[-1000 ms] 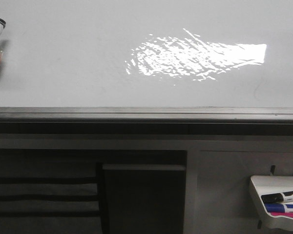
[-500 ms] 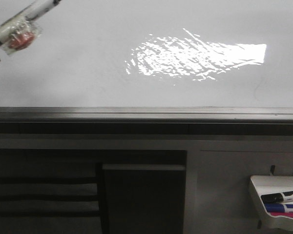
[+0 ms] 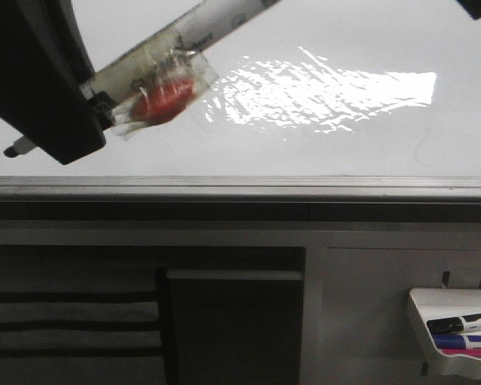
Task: Write number 9 on whiteboard
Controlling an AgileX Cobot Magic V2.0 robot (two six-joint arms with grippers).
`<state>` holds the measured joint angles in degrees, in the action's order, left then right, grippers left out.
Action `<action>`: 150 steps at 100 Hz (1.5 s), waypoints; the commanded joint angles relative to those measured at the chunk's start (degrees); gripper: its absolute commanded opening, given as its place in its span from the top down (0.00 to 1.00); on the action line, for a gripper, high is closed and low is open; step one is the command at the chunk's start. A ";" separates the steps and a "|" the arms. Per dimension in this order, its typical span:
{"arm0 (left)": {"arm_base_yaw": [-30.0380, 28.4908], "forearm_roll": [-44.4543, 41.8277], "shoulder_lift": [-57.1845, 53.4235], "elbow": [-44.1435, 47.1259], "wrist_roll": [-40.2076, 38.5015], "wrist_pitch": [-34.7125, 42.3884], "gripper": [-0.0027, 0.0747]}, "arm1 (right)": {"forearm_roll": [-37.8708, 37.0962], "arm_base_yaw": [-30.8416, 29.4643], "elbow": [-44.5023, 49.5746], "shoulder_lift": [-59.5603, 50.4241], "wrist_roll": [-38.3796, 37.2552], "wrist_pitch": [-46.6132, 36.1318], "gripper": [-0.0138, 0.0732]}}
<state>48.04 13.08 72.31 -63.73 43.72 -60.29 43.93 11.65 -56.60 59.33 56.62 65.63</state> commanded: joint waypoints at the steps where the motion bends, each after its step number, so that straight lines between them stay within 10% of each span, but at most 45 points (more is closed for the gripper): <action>1: 0.83 1.44 -1.33 -1.82 -0.04 1.61 0.99 | 1.19 5.26 -3.32 1.24 1.54 -3.86 0.36; 40: 0.83 1.44 -1.33 -1.82 -0.04 1.74 0.99 | -6.73 26.61 -4.88 10.24 1.54 -20.60 0.37; 119: 0.73 1.44 -1.33 -1.82 -0.64 2.51 0.99 | -4.51 27.34 -4.98 10.99 1.54 -22.33 0.92; 150: 0.62 -10.70 -2.34 -1.91 -8.71 3.86 0.42 | -9.82 27.02 -4.98 10.17 -2.71 -24.16 0.92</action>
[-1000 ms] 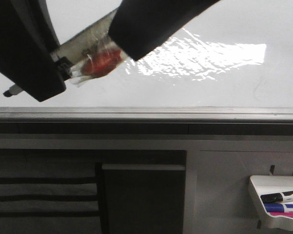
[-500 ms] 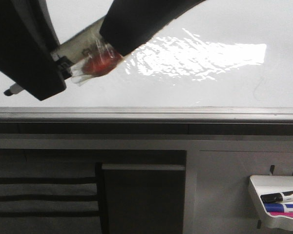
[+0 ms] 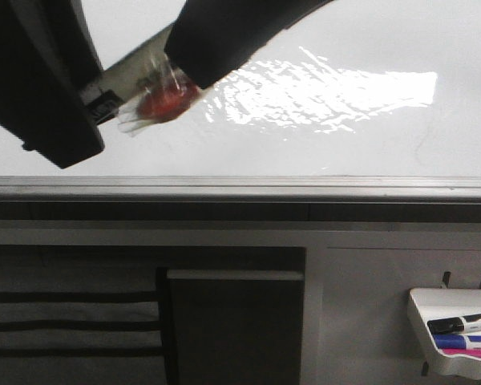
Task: Write number 9 on whiteboard
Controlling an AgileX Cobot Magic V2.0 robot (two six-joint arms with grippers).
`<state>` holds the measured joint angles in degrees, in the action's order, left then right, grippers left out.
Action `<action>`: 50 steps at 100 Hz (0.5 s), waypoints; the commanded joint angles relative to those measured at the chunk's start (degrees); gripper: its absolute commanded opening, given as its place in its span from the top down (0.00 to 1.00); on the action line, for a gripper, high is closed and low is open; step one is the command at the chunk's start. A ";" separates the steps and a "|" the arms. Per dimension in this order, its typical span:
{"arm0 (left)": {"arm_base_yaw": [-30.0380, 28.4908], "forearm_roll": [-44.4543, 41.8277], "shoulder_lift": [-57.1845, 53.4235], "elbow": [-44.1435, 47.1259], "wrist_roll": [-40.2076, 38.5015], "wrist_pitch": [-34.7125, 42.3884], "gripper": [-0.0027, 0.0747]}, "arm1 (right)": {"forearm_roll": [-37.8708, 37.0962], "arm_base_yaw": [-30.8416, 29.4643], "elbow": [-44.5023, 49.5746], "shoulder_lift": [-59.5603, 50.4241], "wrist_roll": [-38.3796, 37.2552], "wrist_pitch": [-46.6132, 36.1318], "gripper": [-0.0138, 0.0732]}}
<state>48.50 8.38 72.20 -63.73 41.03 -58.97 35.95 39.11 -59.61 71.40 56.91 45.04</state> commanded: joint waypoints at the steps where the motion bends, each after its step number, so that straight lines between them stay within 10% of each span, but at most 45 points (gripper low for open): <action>1: 0.15 -6.77 -2.46 -1.91 -7.65 2.64 0.41 | -2.78 -0.57 -1.96 -2.07 -3.55 -3.75 0.92; 17: -3.99 -13.23 -6.25 -1.79 -16.78 2.75 0.40 | -12.66 -5.39 -1.96 -4.79 -17.67 -5.25 0.92; 50: -27.17 6.17 -18.02 6.77 -16.39 12.14 0.40 | -11.70 -21.58 4.17 -12.29 -31.49 -9.18 0.92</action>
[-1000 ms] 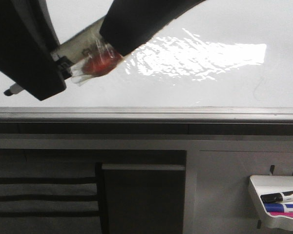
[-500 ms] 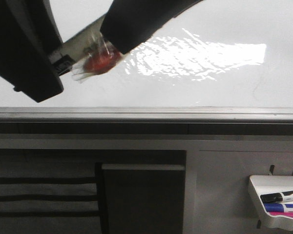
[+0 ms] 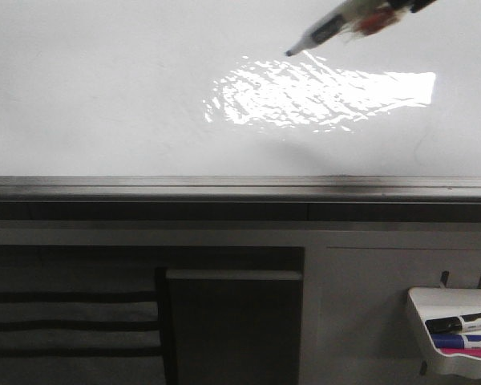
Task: Write number 9 on whiteboard
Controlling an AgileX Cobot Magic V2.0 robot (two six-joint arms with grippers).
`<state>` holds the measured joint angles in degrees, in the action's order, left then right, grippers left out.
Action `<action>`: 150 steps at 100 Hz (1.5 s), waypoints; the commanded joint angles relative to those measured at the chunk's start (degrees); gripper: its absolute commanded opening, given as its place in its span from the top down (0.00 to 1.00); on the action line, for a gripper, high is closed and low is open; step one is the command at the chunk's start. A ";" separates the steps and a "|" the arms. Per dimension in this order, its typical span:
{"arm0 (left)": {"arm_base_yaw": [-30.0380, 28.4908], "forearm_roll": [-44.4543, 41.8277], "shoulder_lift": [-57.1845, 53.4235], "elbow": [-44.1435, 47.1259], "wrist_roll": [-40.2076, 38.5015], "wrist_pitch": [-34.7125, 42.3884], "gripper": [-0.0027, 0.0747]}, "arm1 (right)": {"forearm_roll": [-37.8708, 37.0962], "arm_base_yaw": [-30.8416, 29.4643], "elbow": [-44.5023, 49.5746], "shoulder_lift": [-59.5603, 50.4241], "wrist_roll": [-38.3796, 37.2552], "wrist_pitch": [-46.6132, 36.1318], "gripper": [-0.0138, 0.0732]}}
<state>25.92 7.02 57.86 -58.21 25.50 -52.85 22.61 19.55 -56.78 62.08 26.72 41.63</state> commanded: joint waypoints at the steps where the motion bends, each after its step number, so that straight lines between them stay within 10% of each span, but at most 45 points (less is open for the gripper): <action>1: -5.38 8.06 -3.95 1.54 -0.87 6.35 0.40 | 1.64 -2.03 1.71 -3.27 -1.30 -7.09 0.92; 45: -9.81 13.22 -10.96 9.36 -0.43 16.94 0.40 | 6.49 -2.03 8.83 -0.34 -1.30 -23.43 0.92; 94: -9.81 13.58 -10.85 9.36 -0.43 18.57 0.40 | 2.58 -2.13 -2.36 13.15 -0.94 -9.98 0.92; 150: -9.81 12.60 -10.85 9.36 -0.43 18.79 0.40 | 2.46 -4.92 -2.36 10.00 -2.25 -17.57 0.92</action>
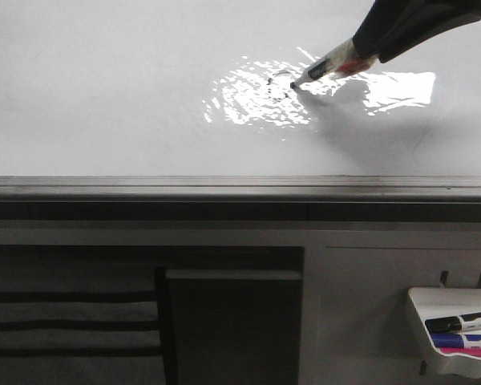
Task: Write number 9 on whiteboard
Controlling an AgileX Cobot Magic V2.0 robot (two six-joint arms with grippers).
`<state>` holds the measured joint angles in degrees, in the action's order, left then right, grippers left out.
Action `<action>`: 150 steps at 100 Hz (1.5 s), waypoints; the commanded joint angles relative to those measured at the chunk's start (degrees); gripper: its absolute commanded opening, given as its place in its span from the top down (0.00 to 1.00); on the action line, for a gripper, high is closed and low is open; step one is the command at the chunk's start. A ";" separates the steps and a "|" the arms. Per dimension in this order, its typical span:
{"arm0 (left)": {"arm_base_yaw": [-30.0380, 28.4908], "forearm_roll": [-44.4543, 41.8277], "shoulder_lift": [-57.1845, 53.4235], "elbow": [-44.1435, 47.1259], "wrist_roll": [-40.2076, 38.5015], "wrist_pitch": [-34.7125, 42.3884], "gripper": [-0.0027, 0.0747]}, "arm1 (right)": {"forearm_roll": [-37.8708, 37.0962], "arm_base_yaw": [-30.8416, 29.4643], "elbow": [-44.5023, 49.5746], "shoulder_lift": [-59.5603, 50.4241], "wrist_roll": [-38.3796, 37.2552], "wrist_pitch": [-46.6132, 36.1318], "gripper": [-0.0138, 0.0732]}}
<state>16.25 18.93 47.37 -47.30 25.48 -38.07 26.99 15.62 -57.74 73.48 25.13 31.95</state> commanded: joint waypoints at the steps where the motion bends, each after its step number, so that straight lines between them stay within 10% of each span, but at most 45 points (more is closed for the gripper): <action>1: -0.15 0.69 -0.37 -1.55 -0.40 4.01 0.40 | -1.92 -1.00 -1.41 -1.41 -0.66 -7.89 0.92; 66: -0.15 0.69 -0.37 -1.66 -0.05 4.13 0.40 | -1.81 3.40 -0.27 3.72 1.27 6.01 0.92; 86: 1.03 8.62 0.15 -2.95 16.01 -1.87 0.40 | -1.81 5.04 -3.01 -0.93 4.87 10.81 0.92; 111: 10.06 15.74 7.80 -7.55 28.37 -10.25 0.39 | -1.81 10.04 -3.36 -7.67 19.02 16.68 0.92; 150: 27.53 15.52 25.19 -17.61 36.01 -4.22 0.40 | -1.81 12.58 -3.39 -11.92 21.42 17.49 0.92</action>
<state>41.40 32.17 70.47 -60.97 60.37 -45.47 24.12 28.09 -59.18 62.94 45.71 51.27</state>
